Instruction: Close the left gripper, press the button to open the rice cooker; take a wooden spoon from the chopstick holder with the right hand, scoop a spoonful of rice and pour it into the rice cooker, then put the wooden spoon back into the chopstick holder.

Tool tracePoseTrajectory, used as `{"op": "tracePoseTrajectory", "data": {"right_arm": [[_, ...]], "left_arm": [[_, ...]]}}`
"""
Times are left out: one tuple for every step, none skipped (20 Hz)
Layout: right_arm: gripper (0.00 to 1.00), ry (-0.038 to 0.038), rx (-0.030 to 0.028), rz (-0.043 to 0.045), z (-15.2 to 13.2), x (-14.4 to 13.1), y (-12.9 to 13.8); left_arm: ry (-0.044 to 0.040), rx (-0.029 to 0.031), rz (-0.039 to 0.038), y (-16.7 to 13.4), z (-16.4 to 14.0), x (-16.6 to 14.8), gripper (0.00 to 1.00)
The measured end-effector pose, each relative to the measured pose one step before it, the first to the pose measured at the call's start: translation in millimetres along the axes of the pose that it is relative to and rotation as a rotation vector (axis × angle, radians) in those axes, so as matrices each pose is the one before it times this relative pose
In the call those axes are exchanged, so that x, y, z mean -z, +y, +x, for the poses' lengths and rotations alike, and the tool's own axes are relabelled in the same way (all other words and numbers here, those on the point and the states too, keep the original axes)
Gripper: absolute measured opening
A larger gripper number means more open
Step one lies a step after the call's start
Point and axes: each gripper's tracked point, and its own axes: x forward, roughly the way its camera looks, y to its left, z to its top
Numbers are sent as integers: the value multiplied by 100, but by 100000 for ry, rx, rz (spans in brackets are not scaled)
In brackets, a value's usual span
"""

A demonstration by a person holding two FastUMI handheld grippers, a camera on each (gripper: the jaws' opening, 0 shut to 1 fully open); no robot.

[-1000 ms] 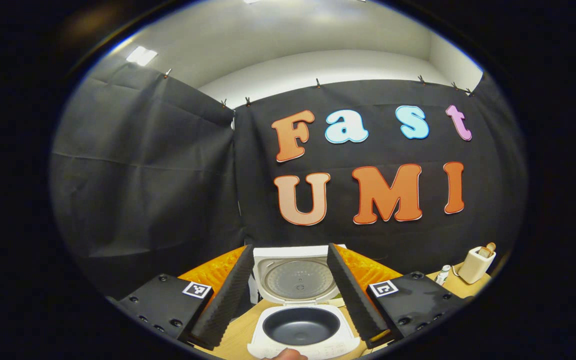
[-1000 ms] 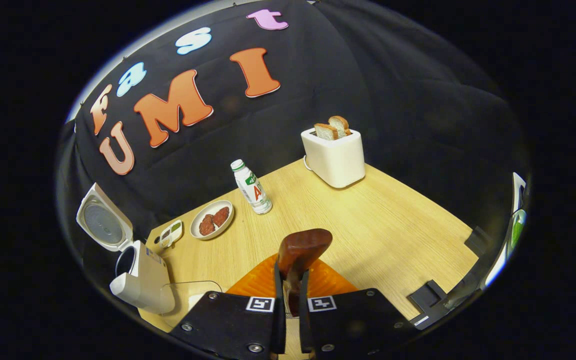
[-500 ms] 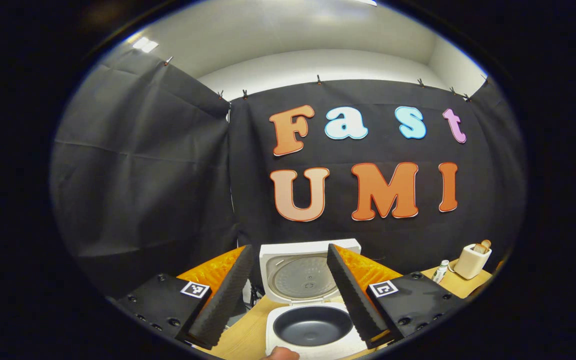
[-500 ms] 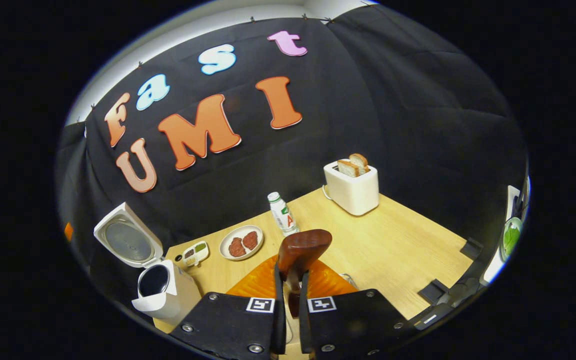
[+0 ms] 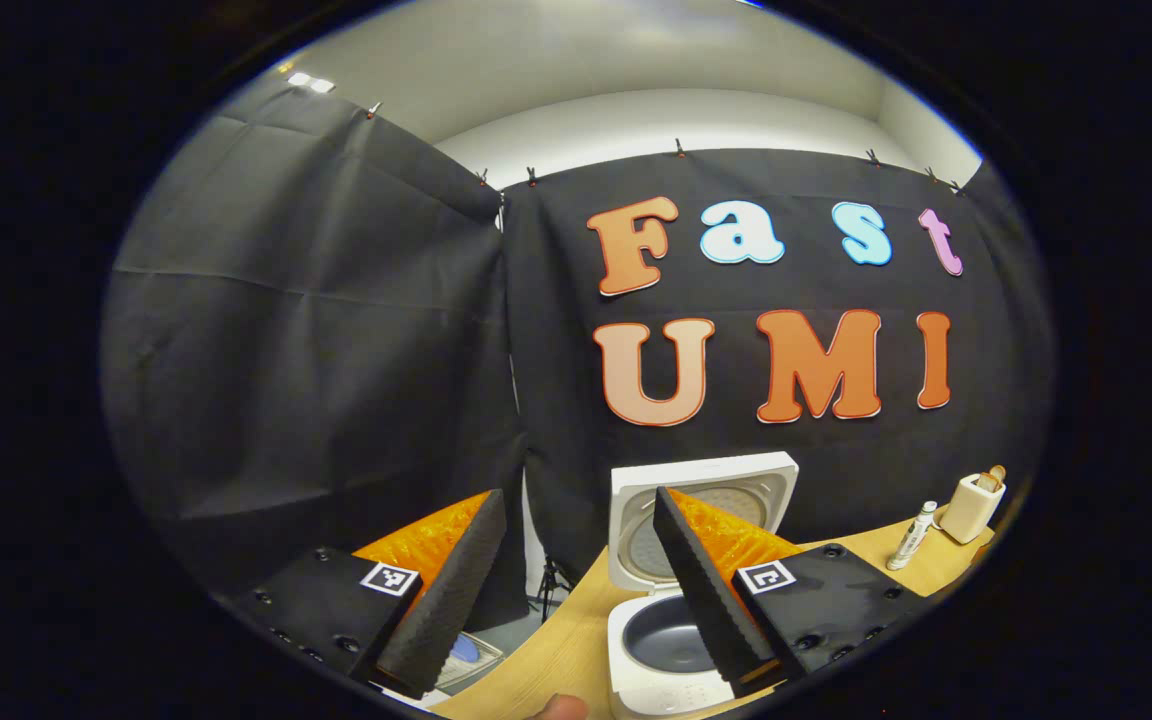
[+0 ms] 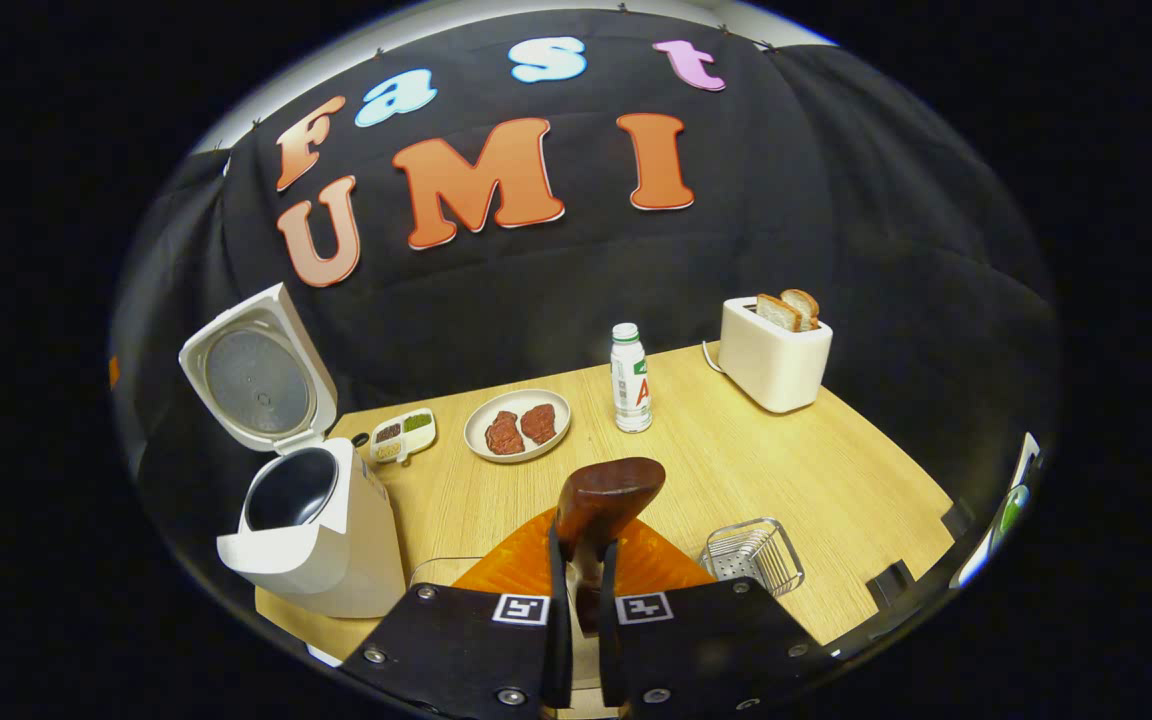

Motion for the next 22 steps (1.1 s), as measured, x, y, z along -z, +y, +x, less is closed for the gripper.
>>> {"op": "tracePoseTrajectory", "data": {"right_arm": [[10, 274, 413, -3427, 514, 508, 177], [10, 624, 1433, -3643, 609, 489, -33], [10, 1123, 577, -2120, 577, 531, 219], [10, 638, 676, -1990, 422, 319, 276], [10, -31, 513, -2422, 331, 146, 166], [10, -1085, 205, -2889, 194, 79, 370], [11, -1108, 293, -3322, 225, 56, 243], [10, -360, -82, -3057, 244, 358, 373], [10, 768, -813, -2448, 249, 629, 413], [10, 21, -759, -1533, 174, 371, 390], [10, -1536, -303, -1797, 317, -236, 160], [10, 89, -1083, -1255, 138, -80, 226], [10, -484, -569, -191, -45, 191, 295], [10, -818, -1249, -1392, 72, 41, 447], [10, 213, -1209, -1981, 384, 338, 547], [10, 1205, -1181, -219, 185, 542, 491], [10, 1924, -1282, 513, 117, 510, 564], [10, 619, -620, 642, 94, 195, 385], [10, -220, -380, 855, -90, -79, 129], [10, 263, -1143, 1017, -176, 113, 194], [10, 594, -2019, 1771, -240, 319, 564], [10, 1298, -1752, 974, -151, 542, 398]], "left_arm": [[597, -2114, -573, 492, -475, 169, 100], [623, -1601, -351, 390, -323, 60, 100], [499, -1892, 416, 301, -475, 151, 100], [-211, -2049, 1518, 370, -298, -237, 100], [-1103, -1136, 1796, 318, -363, -393, 100], [-1344, -1155, 1771, 109, -382, -493, 100], [-839, -976, 1441, 70, -244, -249, 100], [-60, -939, 980, 22, -118, -2, 100], [458, -654, 242, -69, -69, 47, 100], [793, -351, -147, -134, -127, 195, 99], [716, -211, 16, -87, -73, 179, 100], [138, -515, 287, 69, -46, -92, 99], [-137, -575, 474, 104, 134, -167, 100], [-539, -455, 598, -17, 102, -228, 99], [-496, -677, 614, 213, 104, -151, 99], [-41, -174, 188, -212, 51, -80, 99], [228, 270, 6, -172, -75, 109, 100], [263, 571, 19, -392, -22, 166, 100], [259, 334, 284, -254, 18, 89, 99], [124, 25, 271, -110, 69, 81, 99], [509, 297, 65, -152, 23, 100, 99], [288, 69, 65, -195, 14, 183, 100]]}}
